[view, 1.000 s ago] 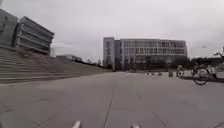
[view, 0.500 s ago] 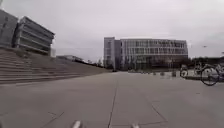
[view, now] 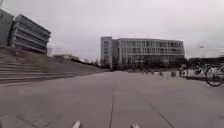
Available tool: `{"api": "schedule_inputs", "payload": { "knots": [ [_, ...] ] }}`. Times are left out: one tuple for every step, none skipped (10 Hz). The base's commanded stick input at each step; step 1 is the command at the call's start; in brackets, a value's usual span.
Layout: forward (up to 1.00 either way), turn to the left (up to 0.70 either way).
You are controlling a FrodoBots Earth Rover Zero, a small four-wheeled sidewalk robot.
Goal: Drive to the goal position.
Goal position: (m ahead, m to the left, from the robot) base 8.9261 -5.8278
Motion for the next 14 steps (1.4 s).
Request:
{"api": "schedule_inputs", "payload": {
  "knots": [
    [0.70,0.00],
    [0.70,0.00],
    [0.70,0.00],
    [0.70,0.00],
    [0.70,0.00],
    [0.70,0.00],
    [0.70,0.00],
    [0.70,0.00],
    [0.70,0.00],
    [0.70,0.00],
    [0.70,0.00],
    [0.70,0.00],
    [0.70,0.00],
    [0.70,0.00]
  ]
}}
